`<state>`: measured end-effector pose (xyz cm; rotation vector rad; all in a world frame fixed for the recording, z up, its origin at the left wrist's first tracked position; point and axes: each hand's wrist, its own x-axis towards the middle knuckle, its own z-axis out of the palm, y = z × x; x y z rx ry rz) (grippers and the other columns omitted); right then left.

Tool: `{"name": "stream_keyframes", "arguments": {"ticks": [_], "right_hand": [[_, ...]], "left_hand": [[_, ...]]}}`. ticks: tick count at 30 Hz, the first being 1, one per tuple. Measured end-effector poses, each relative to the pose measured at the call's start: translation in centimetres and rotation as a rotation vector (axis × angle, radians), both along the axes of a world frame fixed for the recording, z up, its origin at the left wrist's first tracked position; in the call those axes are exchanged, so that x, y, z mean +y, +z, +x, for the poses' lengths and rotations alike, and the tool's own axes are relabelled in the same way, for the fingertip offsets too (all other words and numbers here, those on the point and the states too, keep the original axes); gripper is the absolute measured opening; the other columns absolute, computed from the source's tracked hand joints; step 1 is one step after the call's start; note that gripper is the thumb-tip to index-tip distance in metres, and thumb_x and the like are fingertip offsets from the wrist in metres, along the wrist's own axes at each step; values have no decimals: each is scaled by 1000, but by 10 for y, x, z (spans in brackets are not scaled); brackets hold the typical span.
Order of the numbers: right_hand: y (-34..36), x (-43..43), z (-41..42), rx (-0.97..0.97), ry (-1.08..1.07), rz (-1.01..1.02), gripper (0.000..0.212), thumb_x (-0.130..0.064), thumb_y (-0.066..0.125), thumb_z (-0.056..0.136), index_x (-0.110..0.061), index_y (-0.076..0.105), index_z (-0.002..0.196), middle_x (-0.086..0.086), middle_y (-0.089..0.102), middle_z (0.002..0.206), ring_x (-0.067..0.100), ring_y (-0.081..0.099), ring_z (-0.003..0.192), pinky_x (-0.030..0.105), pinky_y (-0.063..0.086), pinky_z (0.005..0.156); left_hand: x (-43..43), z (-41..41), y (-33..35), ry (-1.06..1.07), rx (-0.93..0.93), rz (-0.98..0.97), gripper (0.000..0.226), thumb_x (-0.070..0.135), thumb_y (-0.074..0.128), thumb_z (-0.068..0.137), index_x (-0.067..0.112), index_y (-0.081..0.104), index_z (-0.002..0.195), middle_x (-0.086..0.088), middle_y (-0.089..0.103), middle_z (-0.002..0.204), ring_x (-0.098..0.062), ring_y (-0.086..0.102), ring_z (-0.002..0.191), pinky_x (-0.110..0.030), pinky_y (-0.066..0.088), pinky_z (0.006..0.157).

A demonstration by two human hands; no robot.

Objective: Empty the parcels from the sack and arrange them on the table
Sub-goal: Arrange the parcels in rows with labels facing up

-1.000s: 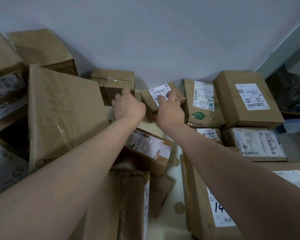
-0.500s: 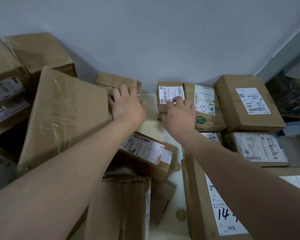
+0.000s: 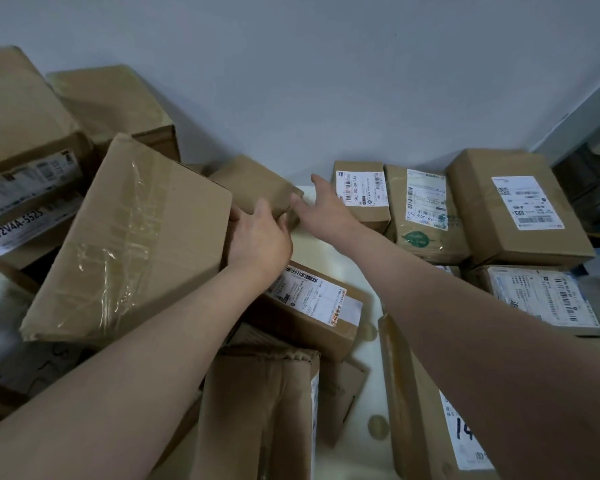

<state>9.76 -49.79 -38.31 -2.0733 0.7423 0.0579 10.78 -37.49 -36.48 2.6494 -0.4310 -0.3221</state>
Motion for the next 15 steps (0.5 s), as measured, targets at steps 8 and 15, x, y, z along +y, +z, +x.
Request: {"name": "stream_keyframes", "arguments": {"ticks": [8, 15], "right_hand": [[5, 17, 13, -240, -166, -165, 38, -30, 44, 97, -13, 68, 72, 8, 69, 82, 28, 60, 80, 36, 45, 91], [-1, 23, -9, -146, -90, -319, 34, -24, 46, 98, -9, 61, 125, 13, 55, 128, 25, 52, 117, 31, 39, 98]], "left_hand": [[-9, 23, -4, 257, 319, -398, 64, 50, 20, 103, 2, 51, 133, -21, 55, 133, -34, 50, 124, -34, 36, 96], [-4, 24, -16, 255, 298, -356, 64, 45, 21, 105, -3, 58, 124, -23, 60, 126, -35, 55, 117, -32, 39, 90]]}}
